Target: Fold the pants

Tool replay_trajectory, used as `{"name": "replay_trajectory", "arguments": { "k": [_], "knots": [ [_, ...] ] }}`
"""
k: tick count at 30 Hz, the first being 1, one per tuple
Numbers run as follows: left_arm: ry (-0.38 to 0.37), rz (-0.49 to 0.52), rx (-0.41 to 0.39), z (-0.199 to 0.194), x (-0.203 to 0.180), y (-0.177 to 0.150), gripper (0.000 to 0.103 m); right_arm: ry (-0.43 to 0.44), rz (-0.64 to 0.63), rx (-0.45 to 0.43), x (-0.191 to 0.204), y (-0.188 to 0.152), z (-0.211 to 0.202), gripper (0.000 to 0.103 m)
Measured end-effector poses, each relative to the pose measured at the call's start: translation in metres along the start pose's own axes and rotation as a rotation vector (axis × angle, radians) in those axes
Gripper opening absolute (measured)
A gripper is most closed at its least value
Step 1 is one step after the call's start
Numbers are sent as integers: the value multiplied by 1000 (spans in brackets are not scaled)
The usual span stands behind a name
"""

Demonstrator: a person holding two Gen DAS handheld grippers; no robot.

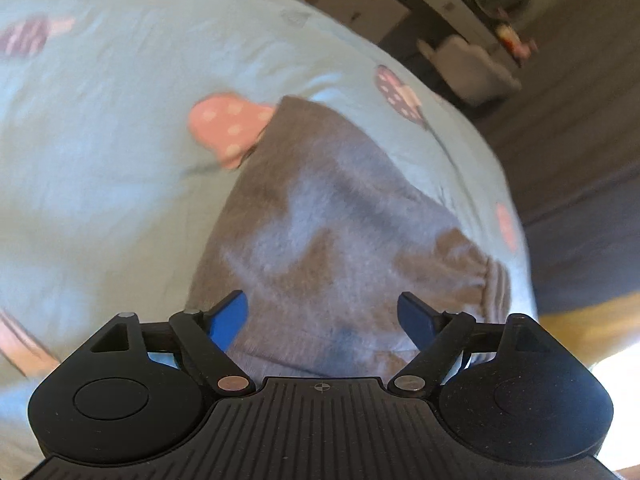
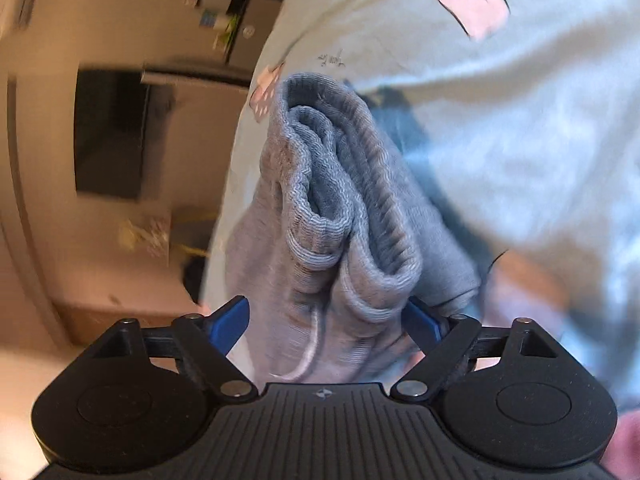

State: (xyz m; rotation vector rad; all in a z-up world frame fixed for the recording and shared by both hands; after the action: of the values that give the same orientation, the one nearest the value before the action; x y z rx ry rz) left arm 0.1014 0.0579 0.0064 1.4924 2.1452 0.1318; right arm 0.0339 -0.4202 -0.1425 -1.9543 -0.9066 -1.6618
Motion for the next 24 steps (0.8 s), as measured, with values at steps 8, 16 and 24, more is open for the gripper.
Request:
{"name": "replay_trajectory", "arguments": {
  "k": [8, 16, 24],
  "knots": [
    [-170, -187, 90, 28, 63, -42, 85, -76, -262, -29, 40, -15, 7, 22],
    [-337, -249, 93, 57, 42, -35, 86, -19, -127, -110, 32, -12, -2, 25],
    [-466, -324, 49, 30, 32, -32, 90, -14, -62, -114, 27, -15, 10, 64]
  ]
}}
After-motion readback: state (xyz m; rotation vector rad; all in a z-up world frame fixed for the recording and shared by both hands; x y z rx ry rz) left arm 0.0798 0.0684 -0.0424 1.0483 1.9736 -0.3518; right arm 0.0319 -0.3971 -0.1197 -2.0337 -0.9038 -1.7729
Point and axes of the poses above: each gripper's, at about its wrist camera, not at the fingertips, and z roughly the way its jaws point, x to its left, y to its top, the point moved 3 cm from there along z, roughly the way its jaws point, and after that the axes turned 15 degrees about y, right-handed, at the moved point
